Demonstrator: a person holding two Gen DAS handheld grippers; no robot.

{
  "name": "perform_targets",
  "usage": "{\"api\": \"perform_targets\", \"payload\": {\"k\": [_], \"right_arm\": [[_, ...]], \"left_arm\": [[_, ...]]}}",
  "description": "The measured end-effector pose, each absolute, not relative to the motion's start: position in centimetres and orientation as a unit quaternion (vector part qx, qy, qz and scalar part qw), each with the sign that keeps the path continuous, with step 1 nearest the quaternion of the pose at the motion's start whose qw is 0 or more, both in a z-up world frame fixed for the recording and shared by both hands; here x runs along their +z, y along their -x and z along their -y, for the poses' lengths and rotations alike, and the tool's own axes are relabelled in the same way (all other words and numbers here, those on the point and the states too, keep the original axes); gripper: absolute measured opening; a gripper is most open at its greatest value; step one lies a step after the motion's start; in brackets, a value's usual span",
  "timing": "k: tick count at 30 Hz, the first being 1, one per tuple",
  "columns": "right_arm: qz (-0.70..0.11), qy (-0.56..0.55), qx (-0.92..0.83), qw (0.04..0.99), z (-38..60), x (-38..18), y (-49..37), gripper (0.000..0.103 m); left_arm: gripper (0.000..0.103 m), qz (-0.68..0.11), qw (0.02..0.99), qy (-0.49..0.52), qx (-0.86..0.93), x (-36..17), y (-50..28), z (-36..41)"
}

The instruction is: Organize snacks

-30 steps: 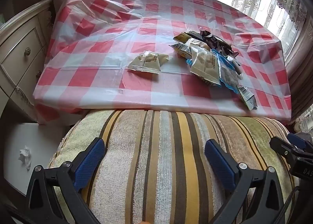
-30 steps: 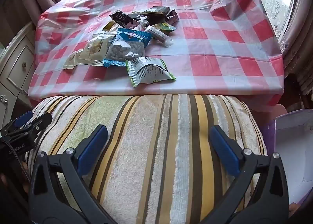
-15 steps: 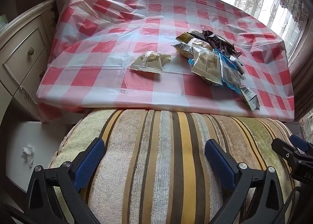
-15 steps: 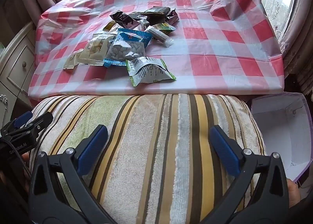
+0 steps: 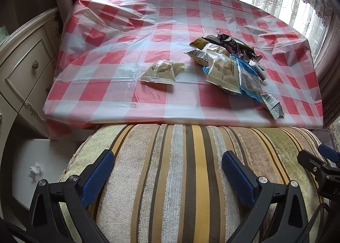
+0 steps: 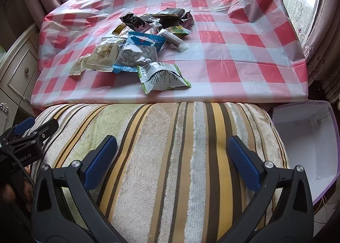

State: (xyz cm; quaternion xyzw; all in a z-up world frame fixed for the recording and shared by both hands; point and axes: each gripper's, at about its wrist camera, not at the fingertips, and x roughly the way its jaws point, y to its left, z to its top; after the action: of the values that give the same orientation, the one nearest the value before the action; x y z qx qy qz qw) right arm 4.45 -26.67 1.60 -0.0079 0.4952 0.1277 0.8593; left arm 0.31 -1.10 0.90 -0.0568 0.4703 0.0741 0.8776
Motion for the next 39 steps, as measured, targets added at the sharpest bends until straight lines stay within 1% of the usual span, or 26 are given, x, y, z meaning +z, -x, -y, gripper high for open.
{"api": "perform_targets", "payload": {"k": [6, 13, 39], "right_arm": [[-0.489, 0.016, 0.123, 0.864, 26.4, 1.5, -4.5, 0.103], [-0.505, 0.013, 0.13, 0.853, 26.3, 0.9, -5.8, 0.103], [-0.504, 0.016, 0.129, 0.854, 26.2, 0.8, -5.8, 0.103]], "left_arm": [[0.097, -0.47, 0.879, 0.066, 0.049, 1.0, -1.5, 1.7], [0.098, -0.49, 0.868, 0.078, 0.035, -0.3, -3.3, 1.9], [0.099, -0.49, 0.867, 0.079, 0.036, -0.4, -3.3, 1.8]]}}
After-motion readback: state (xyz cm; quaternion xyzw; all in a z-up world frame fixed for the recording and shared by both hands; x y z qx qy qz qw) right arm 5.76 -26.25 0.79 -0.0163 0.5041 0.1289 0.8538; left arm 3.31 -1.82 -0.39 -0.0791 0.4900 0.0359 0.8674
